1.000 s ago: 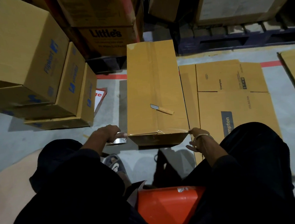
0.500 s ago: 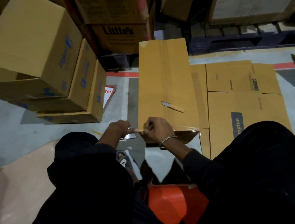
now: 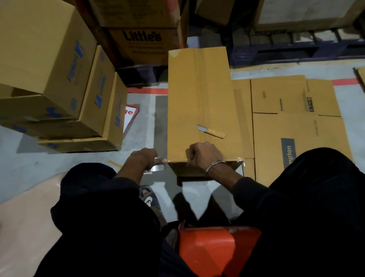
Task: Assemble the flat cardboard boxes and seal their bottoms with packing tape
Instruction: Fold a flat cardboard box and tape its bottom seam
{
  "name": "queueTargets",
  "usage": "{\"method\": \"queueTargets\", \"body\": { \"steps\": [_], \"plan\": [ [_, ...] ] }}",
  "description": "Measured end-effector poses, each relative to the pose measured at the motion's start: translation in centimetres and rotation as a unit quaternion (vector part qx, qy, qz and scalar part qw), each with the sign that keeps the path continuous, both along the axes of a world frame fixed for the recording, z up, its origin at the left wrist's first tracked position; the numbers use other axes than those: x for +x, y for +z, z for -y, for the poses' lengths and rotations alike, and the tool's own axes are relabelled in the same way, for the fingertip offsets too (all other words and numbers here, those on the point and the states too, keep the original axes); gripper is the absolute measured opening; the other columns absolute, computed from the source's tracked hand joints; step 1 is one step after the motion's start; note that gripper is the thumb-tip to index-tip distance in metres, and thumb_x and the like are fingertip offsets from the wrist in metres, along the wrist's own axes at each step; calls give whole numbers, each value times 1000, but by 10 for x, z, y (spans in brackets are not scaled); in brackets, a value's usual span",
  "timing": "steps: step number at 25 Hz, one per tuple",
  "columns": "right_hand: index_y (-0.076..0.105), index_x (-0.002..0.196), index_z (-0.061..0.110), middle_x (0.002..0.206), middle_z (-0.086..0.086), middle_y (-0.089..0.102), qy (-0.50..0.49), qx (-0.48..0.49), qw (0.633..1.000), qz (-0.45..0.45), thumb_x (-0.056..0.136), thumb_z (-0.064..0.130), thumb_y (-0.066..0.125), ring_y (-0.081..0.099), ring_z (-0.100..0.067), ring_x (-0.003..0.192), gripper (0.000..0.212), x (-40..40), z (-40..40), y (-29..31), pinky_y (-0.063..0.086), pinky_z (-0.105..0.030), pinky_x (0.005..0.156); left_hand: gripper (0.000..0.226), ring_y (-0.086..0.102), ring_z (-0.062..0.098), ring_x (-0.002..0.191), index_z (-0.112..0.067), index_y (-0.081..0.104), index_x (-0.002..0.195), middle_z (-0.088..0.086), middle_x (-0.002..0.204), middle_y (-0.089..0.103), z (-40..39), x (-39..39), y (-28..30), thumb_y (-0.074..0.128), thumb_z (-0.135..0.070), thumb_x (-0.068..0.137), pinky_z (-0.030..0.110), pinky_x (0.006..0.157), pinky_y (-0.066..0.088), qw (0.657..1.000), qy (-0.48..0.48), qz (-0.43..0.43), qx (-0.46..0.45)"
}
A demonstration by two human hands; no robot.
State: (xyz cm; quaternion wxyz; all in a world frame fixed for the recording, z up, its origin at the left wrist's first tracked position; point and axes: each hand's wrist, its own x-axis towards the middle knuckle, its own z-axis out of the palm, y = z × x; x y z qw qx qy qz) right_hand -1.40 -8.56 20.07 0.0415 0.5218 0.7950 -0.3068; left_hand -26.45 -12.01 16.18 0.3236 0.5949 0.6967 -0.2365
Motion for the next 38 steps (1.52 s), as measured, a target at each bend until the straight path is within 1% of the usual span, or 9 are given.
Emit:
{"method": "queueTargets", "body": {
  "steps": [4,9,12,17,23,26,33,36,38],
  "plan": [
    [69,87,24,87,-6,70,10,47,998,51,85,25,70,68,-30,84,2,57,-17,2,47,-31,65,62,61,29,90,-20,51,77,10,94,63,2,0,1,39,-78,95,40,82,47,1000,-2,-2,5],
    [66,113,15,104,-12,67,0,61,981,185,88,26,76,66,-31,94,29,120,-36,7,59,-41,77,66,64,30,96,-13,62,93,13,105,68,4,6,0,41,-75,97,40,84,48,1000,26,16,2],
    [65,115,8,108,-19,66,-84,51,986,134,90,14,69,66,-38,98,26,131,-33,0,57,-40,77,64,61,28,91,-11,65,97,13,102,66,7,11,2,44,-71,99,38,80,45,997,42,61,1],
    [70,102,5,97,-24,68,-319,121,940,29,94,11,60,66,-44,90,14,141,-48,0,55,-42,73,70,49,23,65,-12,48,65,8,68,49,9,44,1,50,-77,90,34,65,36,979,100,176,25],
    [68,107,4,103,-22,70,-441,81,892,-53,90,31,68,63,-40,97,32,133,-51,-1,45,-36,73,42,41,21,70,-14,44,73,3,76,42,-3,65,8,52,-37,107,33,63,30,961,156,226,-20],
    [63,120,8,113,-20,69,-474,76,876,-58,87,37,80,63,-40,106,48,132,-53,-3,53,-43,81,30,43,24,79,-8,50,85,10,90,48,-10,60,11,54,-29,106,34,67,31,965,154,212,-32],
    [62,129,16,119,-16,69,-466,60,882,-25,78,38,89,64,-37,111,61,134,-60,1,57,-47,84,67,62,31,111,-16,65,123,10,128,67,1,45,-6,56,-73,90,36,81,44,994,78,68,44],
    [59,131,17,127,-13,63,-370,118,920,48,85,23,81,54,-35,121,51,130,-68,8,55,-49,87,58,59,30,109,-16,62,124,13,131,64,-5,45,-3,62,-65,93,36,84,45,994,73,81,24],
    [62,131,17,131,-11,60,-274,156,949,5,88,15,76,48,-31,126,45,116,-76,12,54,-48,93,50,57,28,102,-19,58,123,13,130,64,-6,41,5,66,-59,94,34,81,41,991,87,104,12]
  ]
}}
